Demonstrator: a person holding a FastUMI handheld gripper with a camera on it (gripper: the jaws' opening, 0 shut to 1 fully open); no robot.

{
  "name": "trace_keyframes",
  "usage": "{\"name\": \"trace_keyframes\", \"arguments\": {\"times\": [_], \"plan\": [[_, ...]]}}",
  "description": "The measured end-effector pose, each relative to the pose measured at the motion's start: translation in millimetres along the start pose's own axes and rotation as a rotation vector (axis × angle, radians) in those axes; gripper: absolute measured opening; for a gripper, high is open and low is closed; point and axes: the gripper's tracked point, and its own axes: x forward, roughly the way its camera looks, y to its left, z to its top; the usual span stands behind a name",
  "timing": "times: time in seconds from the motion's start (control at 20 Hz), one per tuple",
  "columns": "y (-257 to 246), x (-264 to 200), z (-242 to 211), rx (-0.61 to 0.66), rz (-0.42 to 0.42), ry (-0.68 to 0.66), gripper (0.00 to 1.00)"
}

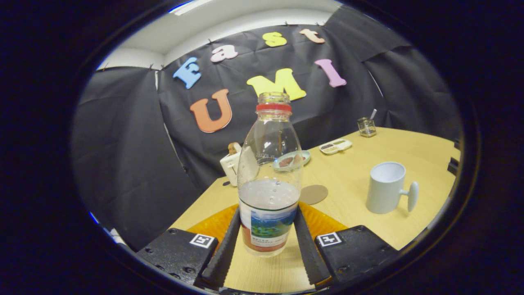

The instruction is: Take the bottle from table, then pour the juice into the cup, finally place the bottle on the coaster

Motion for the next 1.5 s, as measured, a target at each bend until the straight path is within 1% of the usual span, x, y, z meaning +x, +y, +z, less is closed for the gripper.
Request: {"name": "trace_keyframes", "arguments": {"times": [0.25,0.6,0.9,1.25,1.5], "plan": [[-7,2,-1,0.174,0.057,0.042,0.76],[-21,2,14,0.487,0.101,0.046,0.76],[-25,2,20,0.710,0.092,0.053,0.76],[-30,-1,35,0.905,0.097,0.015,0.76],[-30,-6,50,1.043,0.139,-0.021,0.75]]}}
